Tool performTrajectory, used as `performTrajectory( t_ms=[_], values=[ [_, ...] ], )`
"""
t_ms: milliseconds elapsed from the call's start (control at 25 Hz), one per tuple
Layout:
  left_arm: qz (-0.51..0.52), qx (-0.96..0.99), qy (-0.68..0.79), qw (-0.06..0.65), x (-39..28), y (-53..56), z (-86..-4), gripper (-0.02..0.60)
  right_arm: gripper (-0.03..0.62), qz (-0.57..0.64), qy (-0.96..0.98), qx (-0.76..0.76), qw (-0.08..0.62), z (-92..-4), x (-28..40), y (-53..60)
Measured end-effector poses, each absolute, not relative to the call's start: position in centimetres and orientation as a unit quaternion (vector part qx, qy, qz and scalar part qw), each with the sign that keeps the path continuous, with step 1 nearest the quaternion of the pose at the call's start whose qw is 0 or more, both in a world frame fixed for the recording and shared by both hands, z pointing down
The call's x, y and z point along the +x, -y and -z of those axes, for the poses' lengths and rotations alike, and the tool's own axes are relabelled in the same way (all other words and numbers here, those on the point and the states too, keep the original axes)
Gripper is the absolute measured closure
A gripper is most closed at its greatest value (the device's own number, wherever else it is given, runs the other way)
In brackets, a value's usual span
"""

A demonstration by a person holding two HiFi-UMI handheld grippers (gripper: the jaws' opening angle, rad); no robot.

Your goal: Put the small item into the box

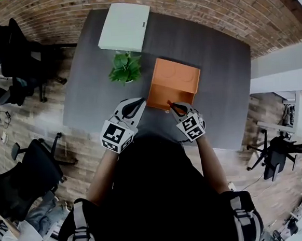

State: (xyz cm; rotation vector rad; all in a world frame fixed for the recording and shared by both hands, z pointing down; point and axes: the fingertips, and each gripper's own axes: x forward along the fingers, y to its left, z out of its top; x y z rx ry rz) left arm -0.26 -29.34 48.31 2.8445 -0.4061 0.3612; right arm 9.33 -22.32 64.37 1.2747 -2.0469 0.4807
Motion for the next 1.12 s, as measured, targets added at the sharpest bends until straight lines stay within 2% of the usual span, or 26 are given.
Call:
performTrajectory(
  t_ms=[1120],
  values=[
    [-0.133,0.972,0.123,0.147,0.2,31.1,-50.3,0.558,0.527,-0.286,0.735,0.461,0.407,-74.1,10.7,25.3]
  ],
)
